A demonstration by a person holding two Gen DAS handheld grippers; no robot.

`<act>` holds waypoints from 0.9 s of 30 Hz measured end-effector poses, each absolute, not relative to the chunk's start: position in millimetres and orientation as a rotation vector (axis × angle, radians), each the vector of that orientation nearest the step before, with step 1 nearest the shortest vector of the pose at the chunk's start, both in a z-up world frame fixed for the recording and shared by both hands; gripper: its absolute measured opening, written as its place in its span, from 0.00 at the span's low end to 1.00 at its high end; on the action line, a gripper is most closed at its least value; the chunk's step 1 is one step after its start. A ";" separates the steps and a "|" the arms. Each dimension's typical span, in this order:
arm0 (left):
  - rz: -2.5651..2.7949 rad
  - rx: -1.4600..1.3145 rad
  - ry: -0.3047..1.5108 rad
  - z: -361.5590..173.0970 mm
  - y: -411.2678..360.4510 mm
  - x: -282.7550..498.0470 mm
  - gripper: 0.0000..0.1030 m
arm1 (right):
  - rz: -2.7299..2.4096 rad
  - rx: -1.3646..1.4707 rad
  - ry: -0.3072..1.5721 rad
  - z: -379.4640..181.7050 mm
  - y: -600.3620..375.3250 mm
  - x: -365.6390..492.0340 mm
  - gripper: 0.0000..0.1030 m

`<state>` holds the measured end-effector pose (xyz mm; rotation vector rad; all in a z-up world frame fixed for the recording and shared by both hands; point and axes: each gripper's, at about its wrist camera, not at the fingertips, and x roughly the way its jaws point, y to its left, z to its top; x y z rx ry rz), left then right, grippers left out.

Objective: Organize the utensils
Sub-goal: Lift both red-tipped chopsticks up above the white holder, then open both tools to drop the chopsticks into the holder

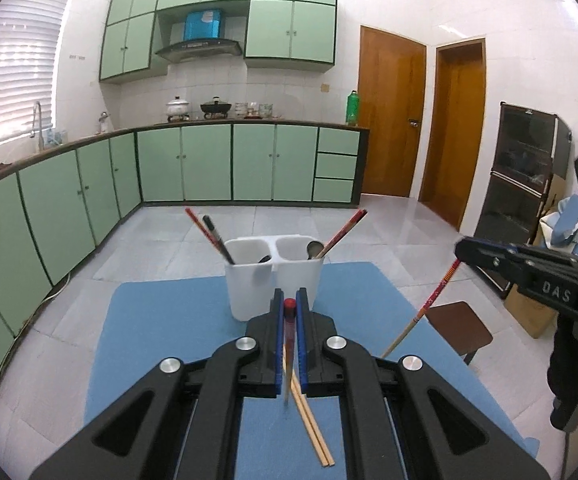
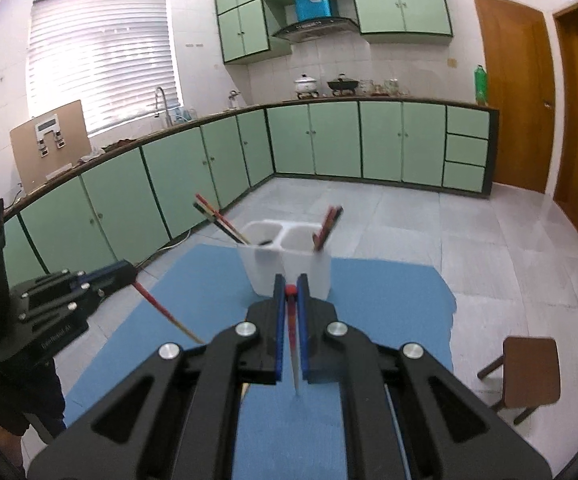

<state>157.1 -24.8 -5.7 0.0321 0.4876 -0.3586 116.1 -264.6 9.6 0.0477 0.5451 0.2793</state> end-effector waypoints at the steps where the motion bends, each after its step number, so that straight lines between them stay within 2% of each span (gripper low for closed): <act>1: -0.363 0.032 0.485 -3.9 -25.6 159.3 0.06 | 0.286 0.042 0.541 13.8 -264.1 120.4 0.05; 10: -0.383 0.016 0.446 16.8 -25.0 173.4 0.06 | 0.324 0.037 0.480 51.1 -262.0 146.2 0.05; 19: -0.364 0.015 0.252 88.3 -26.5 206.7 0.06 | 0.318 0.053 0.327 114.3 -269.6 187.0 0.05; 27: -0.304 0.018 0.159 117.0 -40.6 263.2 0.06 | 0.267 0.043 0.309 120.1 -273.4 246.1 0.05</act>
